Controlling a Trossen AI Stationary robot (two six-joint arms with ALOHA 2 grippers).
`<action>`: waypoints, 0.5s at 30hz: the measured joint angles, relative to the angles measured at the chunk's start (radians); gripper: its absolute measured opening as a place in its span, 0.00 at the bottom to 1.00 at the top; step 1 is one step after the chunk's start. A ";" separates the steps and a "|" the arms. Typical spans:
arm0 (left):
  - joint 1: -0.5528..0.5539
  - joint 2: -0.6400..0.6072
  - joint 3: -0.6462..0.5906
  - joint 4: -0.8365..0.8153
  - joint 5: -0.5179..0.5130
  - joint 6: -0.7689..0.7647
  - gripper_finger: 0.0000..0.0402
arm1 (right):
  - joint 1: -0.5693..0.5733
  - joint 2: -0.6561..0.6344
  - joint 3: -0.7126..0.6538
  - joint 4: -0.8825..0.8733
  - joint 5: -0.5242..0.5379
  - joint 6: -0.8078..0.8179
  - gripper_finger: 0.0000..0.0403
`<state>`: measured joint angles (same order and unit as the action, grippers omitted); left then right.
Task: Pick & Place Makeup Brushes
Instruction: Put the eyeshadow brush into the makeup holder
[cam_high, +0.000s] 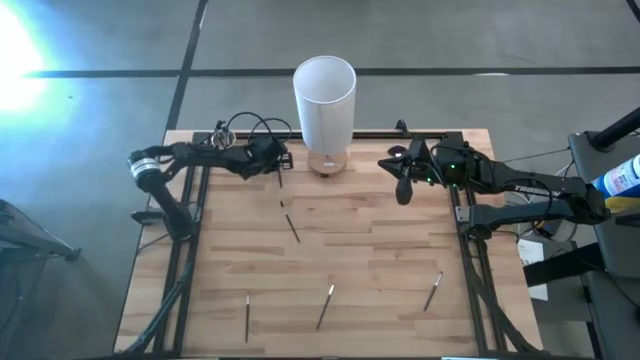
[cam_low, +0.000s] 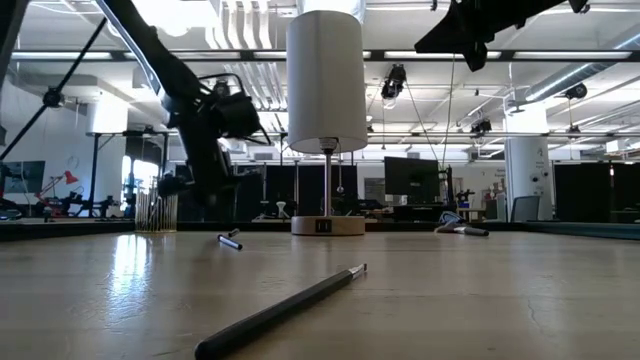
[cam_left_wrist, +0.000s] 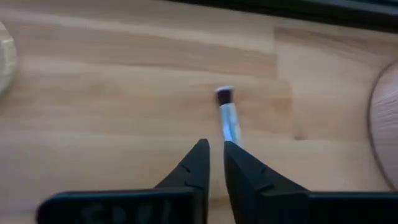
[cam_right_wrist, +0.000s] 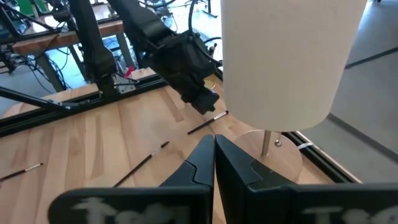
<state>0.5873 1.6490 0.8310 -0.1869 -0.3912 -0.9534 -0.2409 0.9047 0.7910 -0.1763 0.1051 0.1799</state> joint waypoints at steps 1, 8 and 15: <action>0.000 0.008 0.000 0.025 -0.007 0.005 0.13 | 0.000 0.000 0.000 0.000 0.000 0.000 0.02; 0.017 0.053 0.023 0.066 -0.101 0.032 0.23 | 0.000 0.000 0.000 0.000 0.001 0.000 0.02; 0.042 0.119 0.037 0.163 -0.101 0.070 0.24 | 0.000 0.000 0.000 0.000 0.003 0.002 0.02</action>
<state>0.6291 1.7681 0.8684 -0.0238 -0.4919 -0.8839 -0.2413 0.9047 0.7910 -0.1760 0.1085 0.1818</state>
